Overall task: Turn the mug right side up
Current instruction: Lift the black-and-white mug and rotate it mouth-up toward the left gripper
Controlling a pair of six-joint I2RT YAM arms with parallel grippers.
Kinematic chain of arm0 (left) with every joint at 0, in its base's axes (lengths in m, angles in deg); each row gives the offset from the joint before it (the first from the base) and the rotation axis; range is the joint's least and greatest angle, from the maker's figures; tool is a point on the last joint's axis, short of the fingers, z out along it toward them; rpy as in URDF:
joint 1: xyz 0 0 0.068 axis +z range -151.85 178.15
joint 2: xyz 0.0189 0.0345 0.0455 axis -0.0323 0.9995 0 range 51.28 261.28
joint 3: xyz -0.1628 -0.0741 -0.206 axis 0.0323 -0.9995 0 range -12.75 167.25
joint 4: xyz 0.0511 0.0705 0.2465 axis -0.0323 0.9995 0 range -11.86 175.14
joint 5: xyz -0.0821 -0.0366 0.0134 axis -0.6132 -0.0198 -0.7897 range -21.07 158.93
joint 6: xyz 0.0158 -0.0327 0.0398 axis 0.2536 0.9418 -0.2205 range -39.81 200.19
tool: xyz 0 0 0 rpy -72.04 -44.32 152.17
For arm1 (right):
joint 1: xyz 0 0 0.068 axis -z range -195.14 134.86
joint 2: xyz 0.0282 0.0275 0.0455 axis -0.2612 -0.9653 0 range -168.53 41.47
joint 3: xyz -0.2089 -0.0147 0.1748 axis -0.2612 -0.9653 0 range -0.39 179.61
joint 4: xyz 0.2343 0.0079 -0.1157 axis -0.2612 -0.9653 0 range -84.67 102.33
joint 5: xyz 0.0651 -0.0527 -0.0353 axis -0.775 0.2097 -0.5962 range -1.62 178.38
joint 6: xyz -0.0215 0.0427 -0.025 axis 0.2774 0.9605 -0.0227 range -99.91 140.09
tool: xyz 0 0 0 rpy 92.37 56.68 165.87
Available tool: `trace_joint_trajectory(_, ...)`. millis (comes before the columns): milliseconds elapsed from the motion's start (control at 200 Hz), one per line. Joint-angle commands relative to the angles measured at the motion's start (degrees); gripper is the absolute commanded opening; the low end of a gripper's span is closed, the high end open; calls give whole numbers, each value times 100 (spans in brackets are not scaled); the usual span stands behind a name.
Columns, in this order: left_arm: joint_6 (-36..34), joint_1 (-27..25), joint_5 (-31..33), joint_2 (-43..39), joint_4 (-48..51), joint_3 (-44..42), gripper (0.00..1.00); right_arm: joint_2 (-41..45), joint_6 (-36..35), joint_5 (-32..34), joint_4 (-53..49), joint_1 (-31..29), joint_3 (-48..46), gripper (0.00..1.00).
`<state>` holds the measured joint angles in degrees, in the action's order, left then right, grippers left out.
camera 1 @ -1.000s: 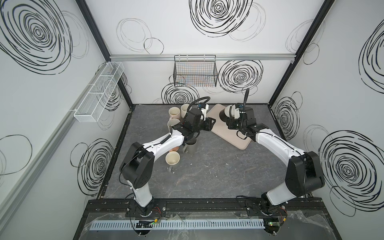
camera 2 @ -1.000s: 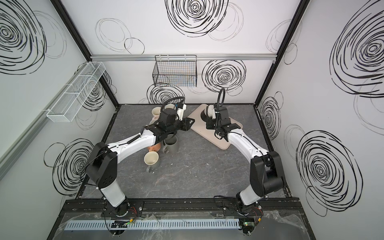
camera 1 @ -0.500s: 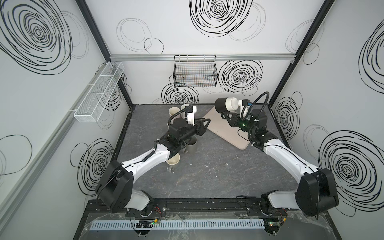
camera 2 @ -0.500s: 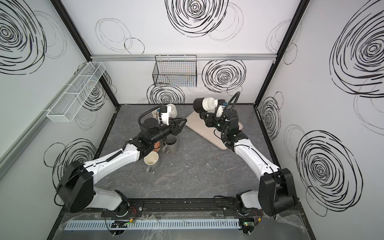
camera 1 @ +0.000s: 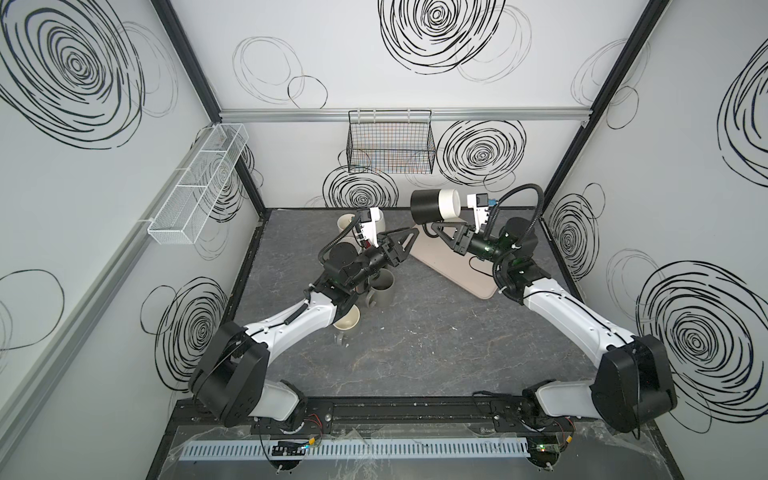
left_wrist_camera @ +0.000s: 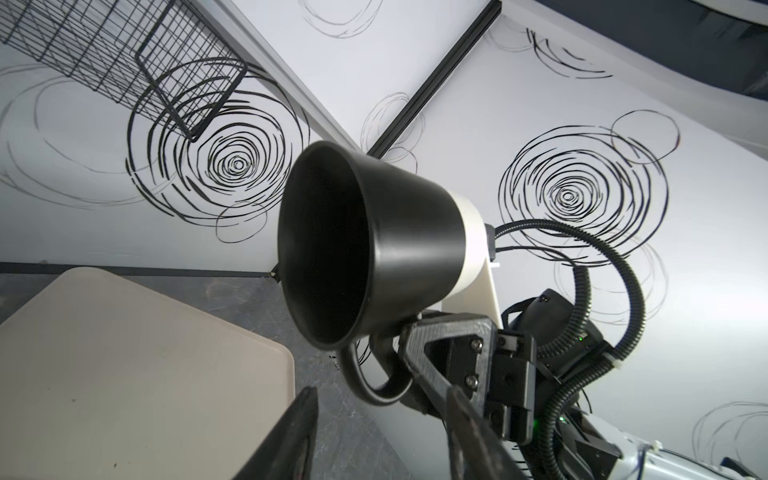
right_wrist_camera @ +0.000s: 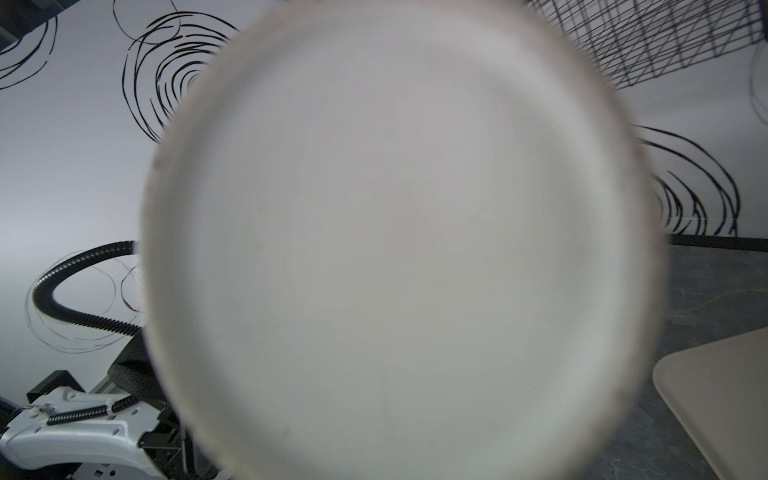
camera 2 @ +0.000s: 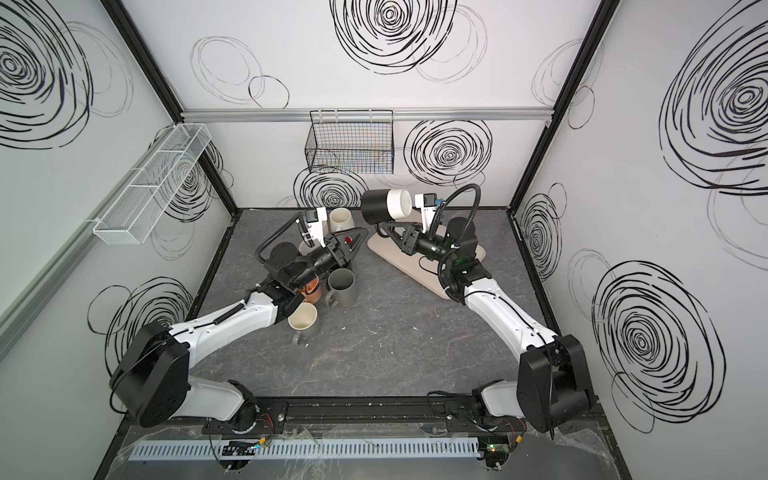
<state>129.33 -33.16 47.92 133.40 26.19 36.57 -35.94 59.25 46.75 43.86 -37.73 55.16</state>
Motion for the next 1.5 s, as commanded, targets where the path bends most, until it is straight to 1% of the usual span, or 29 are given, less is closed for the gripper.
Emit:
trace_joint_trajectory(0, 470, 63, -274, 192, -864, -20, 52, 110, -58, -222, 636, -91, 351, 0)
trace_joint_trajectory(300, 760, -15, -236, 450, -931, -1, 51, 177, 39, -175, 782, -197, 312, 0)
trace_joint_trajectory(465, 886, -51, -192, 575, -907, 68, 46, 164, 111, -187, 888, -296, 309, 0)
trace_joint_trajectory(645, 912, -85, -277, 705, -625, 299, 45, 138, 85, -215, 892, -384, 302, 0)
trace_joint_trajectory(821, 1125, -79, -514, 835, -1026, 416, 45, 77, 130, -249, 922, -420, 279, 0)
trace_joint_trajectory(906, 1231, -30, -918, 904, -1308, 574, 40, 51, 223, -252, 984, -422, 246, 0)
trace_joint_trajectory(1001, 1359, 19, -1243, 927, -1512, 706, 31, 38, 355, -255, 1084, -417, 191, 0)
trace_joint_trajectory(1101, 1346, 70, -1416, 821, -1547, 746, 18, 37, 359, -211, 1019, -420, 156, 0)
trace_joint_trajectory(1151, 1307, 95, -1454, 735, -1530, 722, 9, 51, 313, -131, 866, -422, 136, 0)
trace_joint_trajectory(1216, 1196, 149, -1440, 612, -1437, 634, 1, 93, 209, 11, 610, -421, 124, 0)
trace_joint_trajectory(1256, 1107, 192, -1433, 518, -1359, 562, 0, 130, 135, 71, 480, -421, 115, 4)
trace_joint_trajectory(1346, 960, 297, -1408, 281, -1217, 360, 0, 234, 19, 183, 283, -419, 39, 10)
trace_joint_trajectory(1366, 922, 309, -1408, 232, -1167, 324, 0, 262, -9, 203, 222, -427, 29, 13)
trace_joint_trajectory(1431, 700, 348, -1384, 24, -838, 235, 0, 350, -146, 266, -39, -427, 12, 27)
trace_joint_trajectory(1496, 332, 354, -1291, -211, -320, 180, 0, 454, -304, 340, -302, -431, -15, 37)
